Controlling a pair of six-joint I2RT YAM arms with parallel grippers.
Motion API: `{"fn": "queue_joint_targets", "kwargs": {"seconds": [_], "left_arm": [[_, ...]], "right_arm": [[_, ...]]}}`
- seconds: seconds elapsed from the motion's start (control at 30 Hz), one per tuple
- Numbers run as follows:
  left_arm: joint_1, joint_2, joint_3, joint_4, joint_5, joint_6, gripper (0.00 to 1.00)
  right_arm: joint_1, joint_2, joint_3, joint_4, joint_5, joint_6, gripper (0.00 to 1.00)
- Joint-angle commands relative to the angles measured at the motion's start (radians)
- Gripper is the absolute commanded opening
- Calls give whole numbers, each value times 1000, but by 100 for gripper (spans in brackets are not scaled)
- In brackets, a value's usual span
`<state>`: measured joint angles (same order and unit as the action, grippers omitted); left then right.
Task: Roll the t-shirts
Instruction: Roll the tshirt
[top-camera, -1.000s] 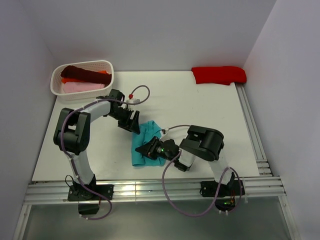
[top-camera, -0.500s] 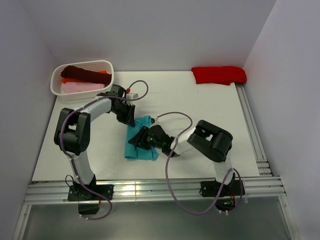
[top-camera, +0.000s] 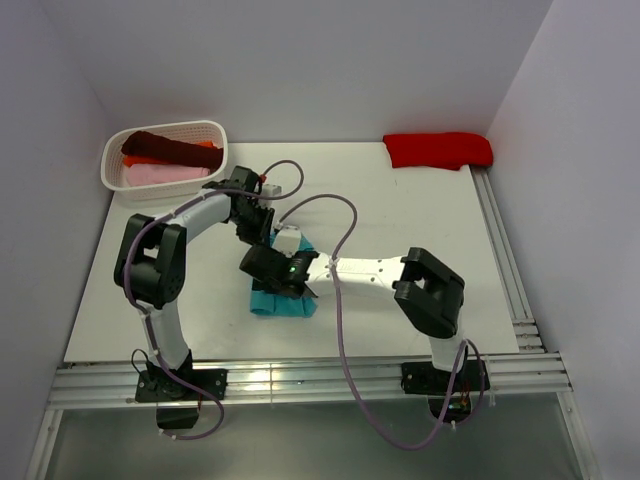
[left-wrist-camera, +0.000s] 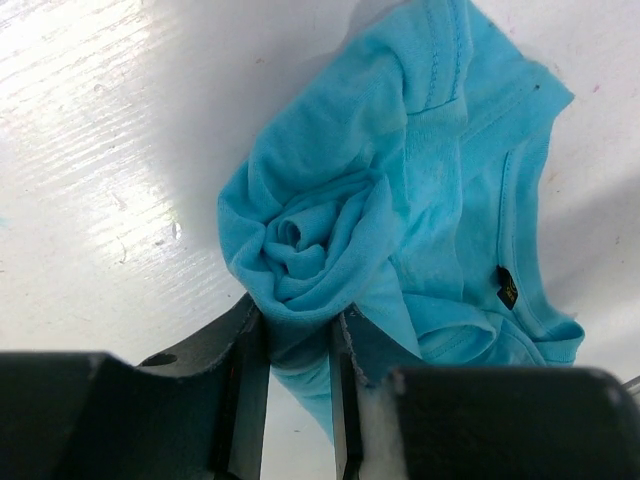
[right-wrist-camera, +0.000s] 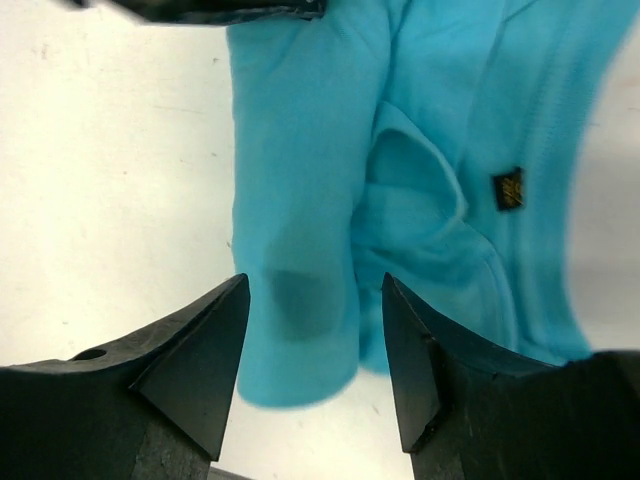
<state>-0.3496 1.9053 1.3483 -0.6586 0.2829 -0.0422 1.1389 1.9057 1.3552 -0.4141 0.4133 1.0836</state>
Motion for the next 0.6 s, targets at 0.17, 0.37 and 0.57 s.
{"fn": "queue_joint_targets", "kwargs": {"seconds": [0.17,0.37,0.57], "left_arm": [[-15,29,55,-1,-34,-8,25],[-28,38,60,-4,-41,-10,24],[-35,44,63,-6,-40,-13,24]], "right_arm": [[45,102,225,-289,209,-73,59],[59,210,346,-320,258,-90,58],[94,299,498,-452,323,-65,58]]}}
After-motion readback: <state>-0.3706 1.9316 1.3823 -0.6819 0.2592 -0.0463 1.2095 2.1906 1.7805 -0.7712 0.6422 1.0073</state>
